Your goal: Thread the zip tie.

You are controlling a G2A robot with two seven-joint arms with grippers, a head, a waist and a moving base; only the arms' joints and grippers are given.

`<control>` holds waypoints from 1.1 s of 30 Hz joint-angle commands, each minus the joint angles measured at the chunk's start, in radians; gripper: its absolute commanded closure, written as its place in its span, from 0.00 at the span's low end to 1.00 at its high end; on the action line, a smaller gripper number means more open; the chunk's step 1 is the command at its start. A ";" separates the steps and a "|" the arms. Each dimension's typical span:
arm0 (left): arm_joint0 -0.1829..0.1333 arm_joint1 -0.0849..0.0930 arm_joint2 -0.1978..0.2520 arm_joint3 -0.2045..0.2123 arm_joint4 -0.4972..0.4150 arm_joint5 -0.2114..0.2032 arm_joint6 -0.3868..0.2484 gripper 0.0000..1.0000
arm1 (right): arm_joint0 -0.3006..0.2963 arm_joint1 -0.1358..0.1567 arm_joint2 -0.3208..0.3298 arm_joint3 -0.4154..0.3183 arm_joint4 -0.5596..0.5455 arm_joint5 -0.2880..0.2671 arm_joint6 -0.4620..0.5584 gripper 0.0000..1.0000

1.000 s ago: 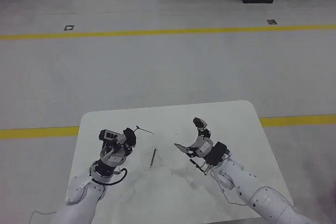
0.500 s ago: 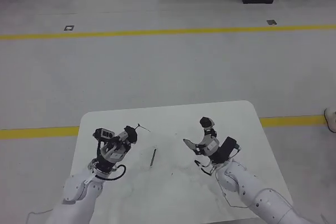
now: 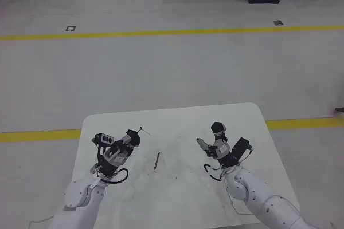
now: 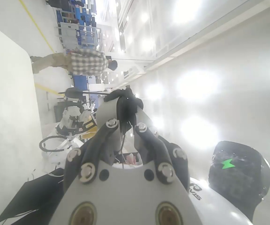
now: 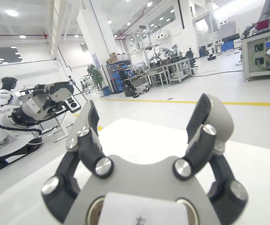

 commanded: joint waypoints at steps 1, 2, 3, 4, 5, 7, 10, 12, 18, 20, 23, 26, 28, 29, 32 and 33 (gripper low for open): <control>-0.001 -0.001 0.000 0.003 -0.007 0.004 0.020 1.00 | 0.000 0.000 0.000 0.000 0.000 0.000 0.000 0.00; -0.002 0.000 0.001 0.003 -0.005 0.007 0.028 1.00 | -0.004 -0.001 0.004 0.001 0.010 0.003 0.007 0.00; -0.002 0.002 -0.007 0.006 0.023 0.000 0.033 1.00 | -0.013 -0.001 0.016 0.003 0.029 0.000 0.015 0.00; -0.001 0.003 -0.012 0.006 0.034 0.000 0.040 1.00 | -0.019 0.000 0.025 0.004 0.036 0.000 0.017 0.00; 0.003 0.003 -0.013 0.005 0.029 0.000 0.045 1.00 | -0.027 0.002 0.034 0.005 0.044 0.000 0.017 0.00; 0.009 0.004 -0.019 0.002 0.032 0.000 0.051 1.00 | -0.044 0.007 0.052 0.002 0.063 0.000 0.018 0.00; 0.013 0.003 -0.019 -0.001 0.030 0.000 0.052 1.00 | -0.052 0.010 0.053 -0.015 0.070 0.000 0.012 0.00; 0.013 0.003 -0.019 -0.001 0.030 0.000 0.052 1.00 | -0.052 0.010 0.053 -0.015 0.070 0.000 0.012 0.00; 0.013 0.003 -0.019 -0.001 0.030 0.000 0.052 1.00 | -0.052 0.010 0.053 -0.015 0.070 0.000 0.012 0.00; 0.013 0.003 -0.019 -0.001 0.030 0.000 0.052 1.00 | -0.052 0.010 0.053 -0.015 0.070 0.000 0.012 0.00; 0.013 0.003 -0.019 -0.001 0.030 0.000 0.052 1.00 | -0.052 0.010 0.053 -0.015 0.070 0.000 0.012 0.00; 0.013 0.003 -0.019 -0.001 0.030 0.000 0.052 1.00 | -0.052 0.010 0.053 -0.015 0.070 0.000 0.012 0.00; 0.013 0.003 -0.019 -0.001 0.030 0.000 0.052 1.00 | -0.052 0.010 0.053 -0.015 0.070 0.000 0.012 0.00; 0.013 0.003 -0.019 -0.001 0.030 0.000 0.052 1.00 | -0.052 0.010 0.053 -0.015 0.070 0.000 0.012 0.00; 0.013 0.003 -0.019 -0.001 0.030 0.000 0.052 1.00 | -0.052 0.010 0.053 -0.015 0.070 0.000 0.012 0.00; 0.013 0.003 -0.019 -0.001 0.030 0.000 0.052 1.00 | -0.052 0.010 0.053 -0.015 0.070 0.000 0.012 0.00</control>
